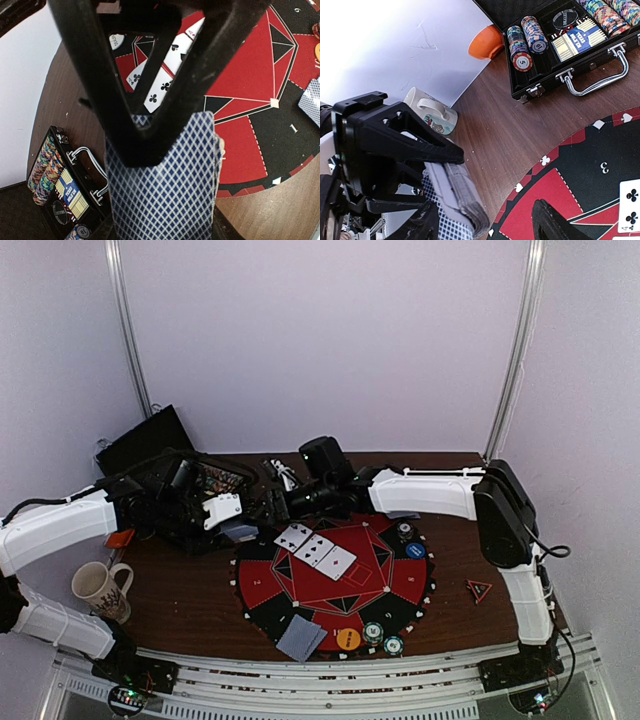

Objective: Distribute texas hold em gaming equipment
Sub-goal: Pick up the poker card from the face-down deck piles, then place the poker card in the community card area, then pick up the poker card from the face-down deck piles, then place the poker card in the community card area.

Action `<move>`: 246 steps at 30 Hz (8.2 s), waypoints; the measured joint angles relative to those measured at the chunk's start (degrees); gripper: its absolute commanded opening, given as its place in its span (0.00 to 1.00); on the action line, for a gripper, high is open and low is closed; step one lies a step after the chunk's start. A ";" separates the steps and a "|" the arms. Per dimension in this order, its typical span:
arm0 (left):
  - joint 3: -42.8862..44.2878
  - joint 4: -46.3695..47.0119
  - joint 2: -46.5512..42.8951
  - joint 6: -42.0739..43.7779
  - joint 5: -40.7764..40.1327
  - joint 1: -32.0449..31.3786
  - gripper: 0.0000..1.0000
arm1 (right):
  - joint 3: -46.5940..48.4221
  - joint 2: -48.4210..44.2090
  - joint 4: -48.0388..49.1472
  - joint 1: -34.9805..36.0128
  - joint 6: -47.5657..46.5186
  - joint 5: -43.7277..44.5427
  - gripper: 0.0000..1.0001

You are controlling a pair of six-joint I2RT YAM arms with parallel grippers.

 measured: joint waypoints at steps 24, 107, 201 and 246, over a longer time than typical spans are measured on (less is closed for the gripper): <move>0.00 0.00 0.00 0.00 -0.66 0.00 0.47 | 0.46 -0.96 -5.20 0.13 -4.48 2.49 0.10; -0.37 0.42 0.85 0.02 -1.31 0.00 0.47 | -5.99 -1.75 -54.29 -9.57 -53.13 28.57 0.00; 0.92 0.48 1.66 0.46 -2.01 -0.22 0.47 | 6.16 3.50 -6.10 1.51 -12.02 8.11 0.32; 0.92 1.92 2.99 1.97 -1.77 -0.22 0.47 | -23.98 -30.27 -62.58 -7.61 -57.51 25.14 0.00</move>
